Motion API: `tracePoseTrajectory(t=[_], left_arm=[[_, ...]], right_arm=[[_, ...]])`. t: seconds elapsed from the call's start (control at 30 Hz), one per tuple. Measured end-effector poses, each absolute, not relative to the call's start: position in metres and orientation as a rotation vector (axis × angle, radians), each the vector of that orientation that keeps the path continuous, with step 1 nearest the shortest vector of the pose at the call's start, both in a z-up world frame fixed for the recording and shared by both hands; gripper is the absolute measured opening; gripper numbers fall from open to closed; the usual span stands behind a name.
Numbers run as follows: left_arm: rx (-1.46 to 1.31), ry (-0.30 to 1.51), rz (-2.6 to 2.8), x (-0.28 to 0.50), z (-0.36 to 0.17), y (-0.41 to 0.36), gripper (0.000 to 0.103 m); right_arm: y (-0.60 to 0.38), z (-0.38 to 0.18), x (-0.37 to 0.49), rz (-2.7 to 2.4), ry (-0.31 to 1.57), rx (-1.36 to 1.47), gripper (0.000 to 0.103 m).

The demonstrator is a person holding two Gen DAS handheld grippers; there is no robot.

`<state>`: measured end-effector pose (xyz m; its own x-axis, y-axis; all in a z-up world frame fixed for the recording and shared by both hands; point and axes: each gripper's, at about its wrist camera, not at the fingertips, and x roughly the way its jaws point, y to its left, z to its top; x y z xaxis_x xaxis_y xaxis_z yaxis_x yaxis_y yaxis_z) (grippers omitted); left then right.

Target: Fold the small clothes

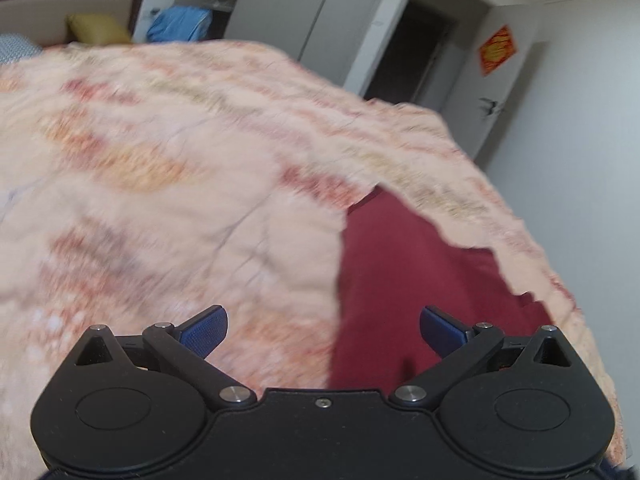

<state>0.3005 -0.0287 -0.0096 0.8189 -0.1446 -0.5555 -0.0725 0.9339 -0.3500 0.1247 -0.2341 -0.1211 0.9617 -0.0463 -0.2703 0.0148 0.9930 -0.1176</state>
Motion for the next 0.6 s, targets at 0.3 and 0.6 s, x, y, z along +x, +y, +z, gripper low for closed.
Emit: tracePoseTrajectory(t=[0.3, 0.6], left_arm=[[-0.413, 0.676, -0.073, 0.297, -0.035, -0.029, 0.102], [-0.391, 0.684, -0.072, 0.297, -0.037, -0.036, 0.102]], right_arm=[[-0.261, -0.082, 0.18, -0.102, 0.336, -0.055, 0.103], [-0.242, -0.075, 0.209, -0.112, 0.407, -0.085, 0.103]])
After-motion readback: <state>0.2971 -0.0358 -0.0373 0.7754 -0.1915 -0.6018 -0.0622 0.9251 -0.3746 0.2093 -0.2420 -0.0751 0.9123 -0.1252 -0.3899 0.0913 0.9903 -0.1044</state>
